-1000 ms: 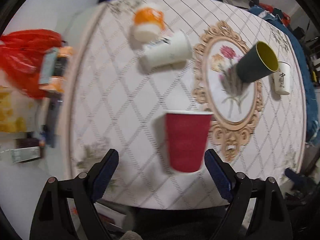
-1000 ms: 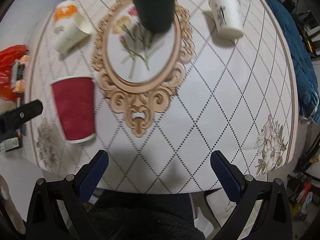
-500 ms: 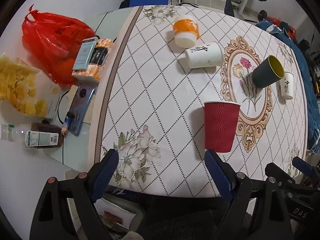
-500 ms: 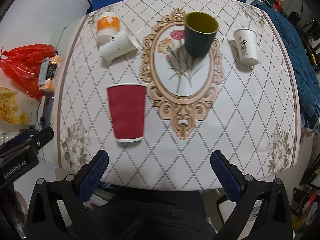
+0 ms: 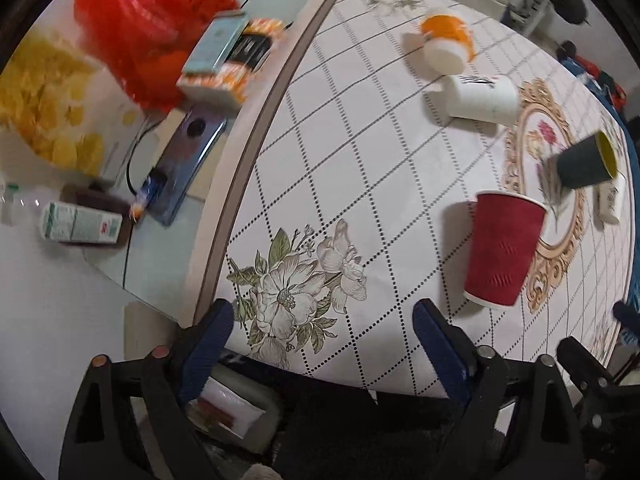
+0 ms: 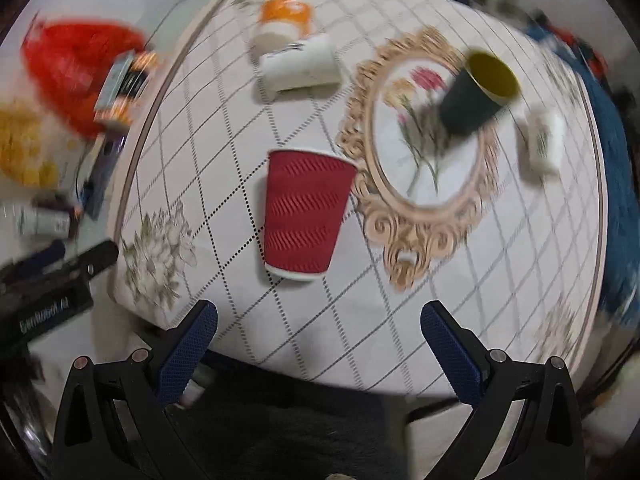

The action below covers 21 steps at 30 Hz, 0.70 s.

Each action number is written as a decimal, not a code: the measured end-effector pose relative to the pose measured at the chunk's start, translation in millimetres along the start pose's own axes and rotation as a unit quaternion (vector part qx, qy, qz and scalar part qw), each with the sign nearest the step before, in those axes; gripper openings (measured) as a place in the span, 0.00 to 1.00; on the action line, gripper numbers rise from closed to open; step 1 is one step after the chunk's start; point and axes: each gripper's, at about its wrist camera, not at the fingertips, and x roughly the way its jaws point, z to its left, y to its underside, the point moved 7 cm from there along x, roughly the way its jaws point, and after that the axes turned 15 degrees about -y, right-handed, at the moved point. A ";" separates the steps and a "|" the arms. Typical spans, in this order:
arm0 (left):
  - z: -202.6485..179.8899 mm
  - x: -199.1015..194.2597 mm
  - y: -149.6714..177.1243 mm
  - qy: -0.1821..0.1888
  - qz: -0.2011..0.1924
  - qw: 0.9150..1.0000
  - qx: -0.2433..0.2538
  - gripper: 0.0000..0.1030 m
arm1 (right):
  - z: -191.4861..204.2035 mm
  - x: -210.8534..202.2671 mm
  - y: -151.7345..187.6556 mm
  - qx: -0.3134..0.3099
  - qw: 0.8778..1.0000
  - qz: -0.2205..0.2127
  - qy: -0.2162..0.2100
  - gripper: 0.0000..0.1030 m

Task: Flip cup upside down
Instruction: 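Grasp the red cup with the right gripper, rolling the tool over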

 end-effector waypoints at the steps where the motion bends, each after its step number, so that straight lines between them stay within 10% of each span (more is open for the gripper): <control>1: 0.0 4.3 -0.4 0.002 0.003 1.000 -0.005 0.90 | 2.6 0.6 -4.0 -0.027 1.000 0.005 0.007 1.00; 5: -3.6 19.0 -1.8 0.003 0.016 1.000 -0.015 0.90 | 14.0 5.3 -23.4 -0.183 0.980 0.039 0.068 1.00; 8: -5.5 29.3 -2.7 0.008 0.027 0.999 -0.031 0.90 | 20.7 11.9 -34.8 -0.306 0.942 0.073 0.121 1.00; 12: -9.7 38.2 -3.1 0.015 0.039 0.998 -0.052 0.90 | 33.9 24.4 -37.1 -0.490 0.843 0.114 0.192 1.00; 13: -10.8 40.0 -3.2 0.014 0.039 0.998 -0.054 0.90 | 37.2 27.8 -34.5 -0.531 0.813 0.123 0.205 1.00; 16: -11.6 50.7 -3.4 0.000 0.043 0.997 -0.059 0.90 | 42.2 45.3 -17.5 -0.676 0.670 0.151 0.266 1.00; 17: -11.5 54.4 -3.2 -0.001 0.047 0.997 -0.061 0.90 | 38.8 53.8 -9.6 -0.728 0.598 0.162 0.292 1.00; 21: -8.9 70.1 -2.2 -0.007 0.061 0.996 -0.071 0.90 | 27.1 74.3 11.6 -0.824 0.429 0.198 0.314 1.00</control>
